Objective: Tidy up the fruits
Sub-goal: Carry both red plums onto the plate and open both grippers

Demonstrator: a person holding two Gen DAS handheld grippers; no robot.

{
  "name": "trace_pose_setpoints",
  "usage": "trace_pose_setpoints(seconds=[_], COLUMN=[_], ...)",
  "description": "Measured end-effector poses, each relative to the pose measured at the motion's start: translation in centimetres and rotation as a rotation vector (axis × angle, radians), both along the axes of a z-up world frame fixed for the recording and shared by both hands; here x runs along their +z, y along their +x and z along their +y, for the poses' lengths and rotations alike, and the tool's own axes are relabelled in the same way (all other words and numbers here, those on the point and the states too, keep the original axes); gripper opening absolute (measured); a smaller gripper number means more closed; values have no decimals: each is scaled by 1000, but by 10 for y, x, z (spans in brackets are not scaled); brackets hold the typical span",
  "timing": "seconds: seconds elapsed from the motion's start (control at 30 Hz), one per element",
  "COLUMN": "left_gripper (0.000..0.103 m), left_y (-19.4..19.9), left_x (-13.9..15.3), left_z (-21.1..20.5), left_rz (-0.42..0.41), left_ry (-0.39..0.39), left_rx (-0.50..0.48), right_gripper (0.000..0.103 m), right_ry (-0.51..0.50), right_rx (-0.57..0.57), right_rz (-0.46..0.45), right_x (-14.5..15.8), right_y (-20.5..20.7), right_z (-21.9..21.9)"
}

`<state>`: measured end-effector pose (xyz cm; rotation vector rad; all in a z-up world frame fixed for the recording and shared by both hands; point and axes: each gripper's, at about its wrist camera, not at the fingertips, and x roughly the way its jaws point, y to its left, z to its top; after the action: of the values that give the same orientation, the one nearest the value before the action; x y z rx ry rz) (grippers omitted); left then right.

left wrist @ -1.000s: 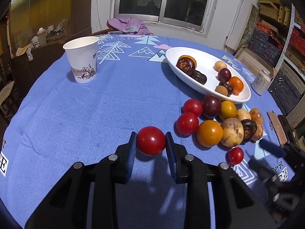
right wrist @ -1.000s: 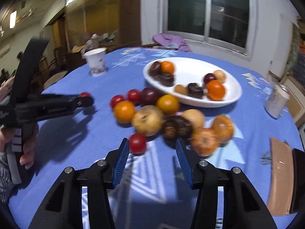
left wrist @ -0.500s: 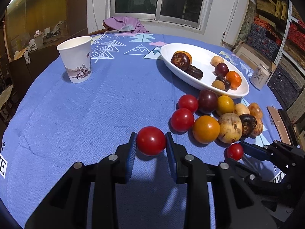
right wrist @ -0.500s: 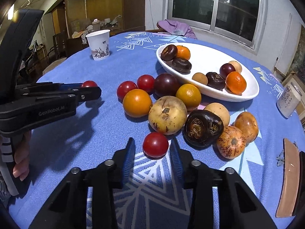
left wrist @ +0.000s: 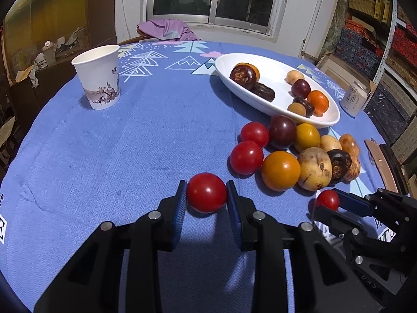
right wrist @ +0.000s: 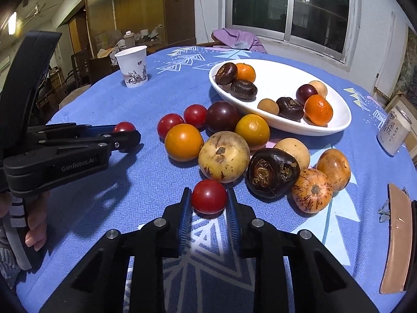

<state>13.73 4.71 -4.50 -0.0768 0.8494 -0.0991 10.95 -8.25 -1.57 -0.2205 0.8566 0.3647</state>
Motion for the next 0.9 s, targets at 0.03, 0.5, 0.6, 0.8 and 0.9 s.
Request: trace_pose_setpoints(seconds=[0.03,0.5,0.6,0.8,0.9], left_gripper=[30,30,30,30,30], left_y=[-1,-1,14,62,87], left_x=[1,26,41,64,68], left_z=[0,-5,-17,-47,-65], left_rz=[-4,-47,-60,-63,-55], left_ry=[-3,-36,-21,-13,-22], left_rx=[1,-7,-31,-62,-84], right_gripper=[28,28,28,28,28], right_ry=[-2,130,146,154,168], right_rx=[1,-111,-151,-200,-229], right_rz=[-7,-132,-152,-161,-144], right_x=[1,65,84,103,105], right_y=[-2,1,19,62,90], right_z=[0,-56,-72,-93,-101])
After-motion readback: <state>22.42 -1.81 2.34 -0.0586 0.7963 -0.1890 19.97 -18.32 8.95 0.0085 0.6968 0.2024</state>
